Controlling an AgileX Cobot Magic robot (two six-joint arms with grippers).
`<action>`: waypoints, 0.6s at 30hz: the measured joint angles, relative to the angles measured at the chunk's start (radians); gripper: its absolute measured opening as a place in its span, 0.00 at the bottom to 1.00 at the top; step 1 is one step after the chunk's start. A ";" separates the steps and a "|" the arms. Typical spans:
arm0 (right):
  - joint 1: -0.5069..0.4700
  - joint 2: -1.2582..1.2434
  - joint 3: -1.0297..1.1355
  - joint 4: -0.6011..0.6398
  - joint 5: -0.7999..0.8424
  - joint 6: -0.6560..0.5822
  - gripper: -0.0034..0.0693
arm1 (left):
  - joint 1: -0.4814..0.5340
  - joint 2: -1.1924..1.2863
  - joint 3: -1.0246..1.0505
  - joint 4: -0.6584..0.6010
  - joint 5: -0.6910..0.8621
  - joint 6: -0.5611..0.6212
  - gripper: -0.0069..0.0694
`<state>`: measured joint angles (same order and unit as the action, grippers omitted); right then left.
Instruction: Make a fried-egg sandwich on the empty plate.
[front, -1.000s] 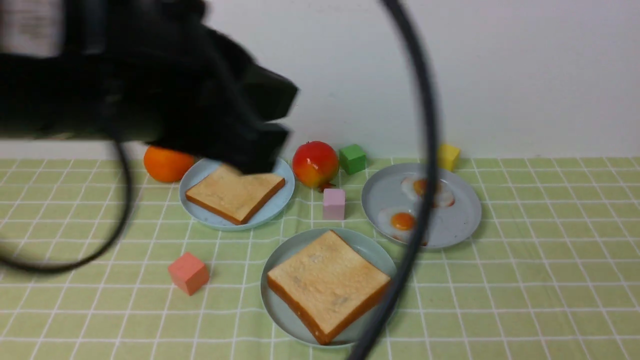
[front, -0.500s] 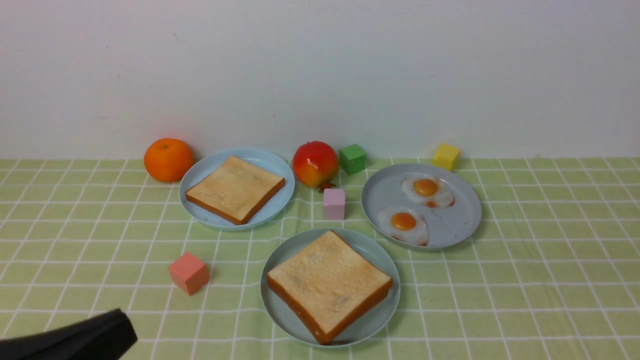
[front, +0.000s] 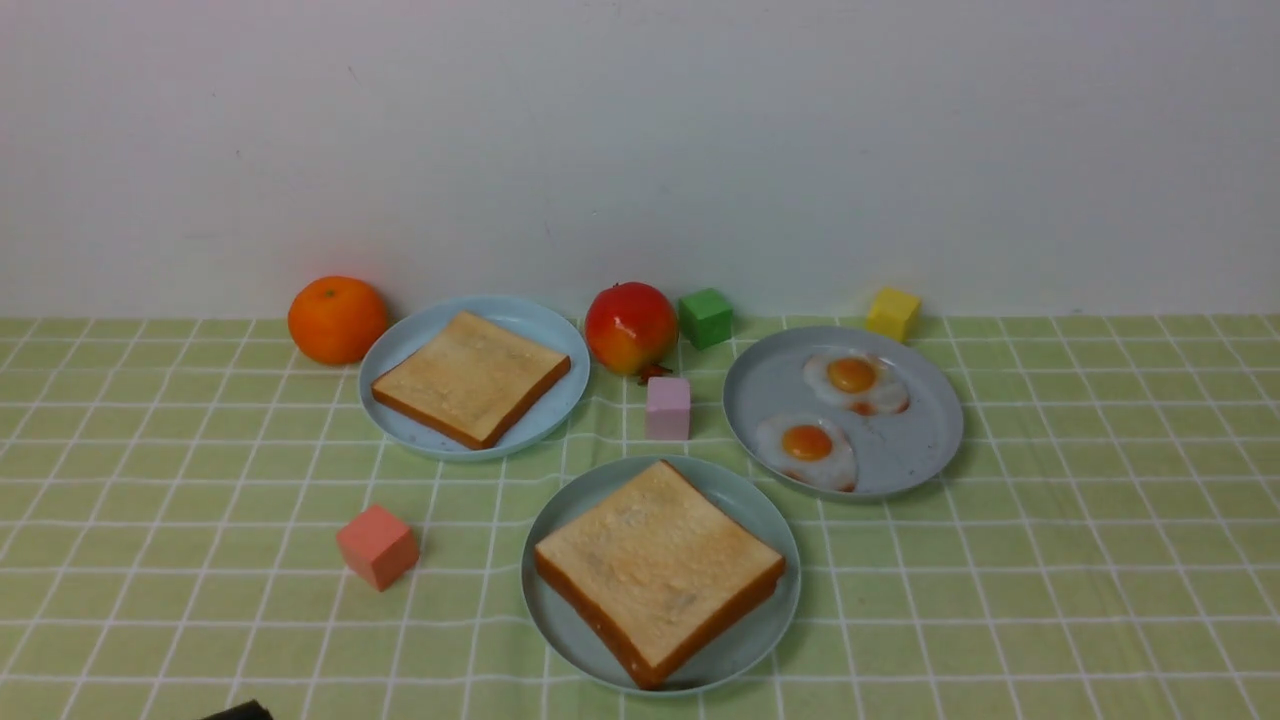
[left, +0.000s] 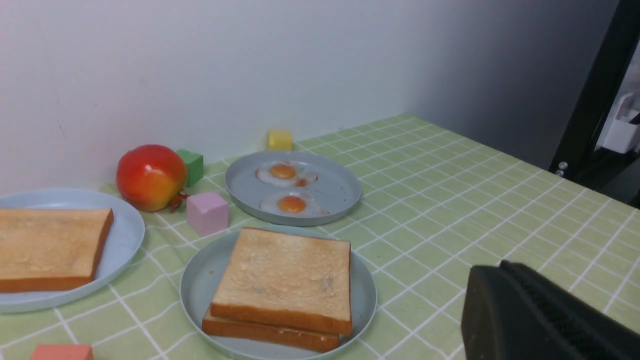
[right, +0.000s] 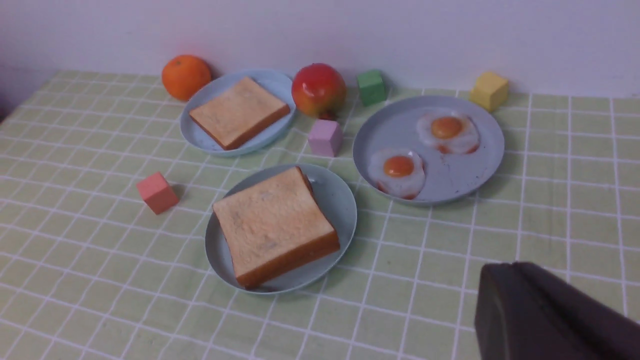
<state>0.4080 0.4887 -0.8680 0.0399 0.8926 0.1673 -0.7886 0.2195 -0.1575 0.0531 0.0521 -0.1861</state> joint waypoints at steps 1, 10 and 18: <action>0.000 0.000 0.014 0.000 -0.004 0.001 0.05 | 0.000 0.000 0.000 0.000 0.005 0.000 0.07; 0.000 0.000 0.129 0.001 -0.007 0.007 0.05 | 0.000 0.000 0.000 0.000 0.017 -0.001 0.07; -0.262 -0.136 0.425 0.066 -0.284 -0.067 0.03 | 0.000 0.000 0.000 0.000 0.017 -0.001 0.07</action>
<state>0.1461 0.3529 -0.4431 0.1057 0.6085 0.0999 -0.7886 0.2195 -0.1575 0.0531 0.0688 -0.1870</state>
